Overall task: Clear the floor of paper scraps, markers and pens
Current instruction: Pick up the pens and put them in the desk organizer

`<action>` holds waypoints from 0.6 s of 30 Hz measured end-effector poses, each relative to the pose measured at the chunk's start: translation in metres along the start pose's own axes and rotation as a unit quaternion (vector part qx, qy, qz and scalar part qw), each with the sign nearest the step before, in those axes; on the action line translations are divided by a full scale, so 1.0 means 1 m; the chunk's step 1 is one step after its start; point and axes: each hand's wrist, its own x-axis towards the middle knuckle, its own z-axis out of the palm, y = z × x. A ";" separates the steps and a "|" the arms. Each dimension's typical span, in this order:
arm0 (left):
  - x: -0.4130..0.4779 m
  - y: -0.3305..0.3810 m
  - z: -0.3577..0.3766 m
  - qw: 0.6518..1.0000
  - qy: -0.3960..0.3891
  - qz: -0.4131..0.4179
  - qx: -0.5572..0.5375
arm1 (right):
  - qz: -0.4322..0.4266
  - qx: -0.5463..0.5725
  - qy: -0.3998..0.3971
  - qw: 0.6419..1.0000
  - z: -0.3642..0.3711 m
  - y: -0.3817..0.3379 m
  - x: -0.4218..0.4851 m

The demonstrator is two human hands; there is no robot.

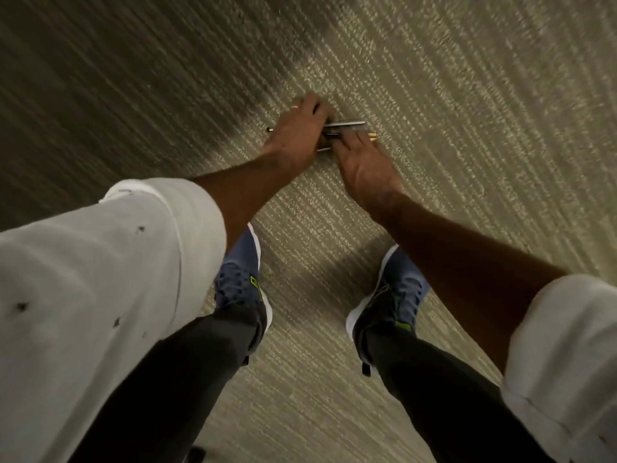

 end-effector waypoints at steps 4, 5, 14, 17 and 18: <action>0.001 -0.007 0.010 0.998 0.013 0.030 0.044 | 0.008 -0.042 0.022 0.999 0.005 0.001 0.011; 0.000 -0.007 0.012 0.999 0.011 0.026 0.041 | 0.007 -0.054 0.020 0.998 0.005 0.002 0.011; -0.020 0.006 0.003 0.995 -0.008 -0.097 -0.035 | 0.054 -0.006 -0.007 0.998 -0.025 -0.002 -0.024; -0.040 -0.006 -0.010 0.976 -0.032 -0.146 -0.157 | 0.080 0.069 -0.007 0.994 -0.044 -0.002 -0.040; -0.049 -0.010 -0.017 0.969 -0.037 -0.145 -0.195 | 0.104 0.106 -0.008 0.989 -0.053 -0.004 -0.045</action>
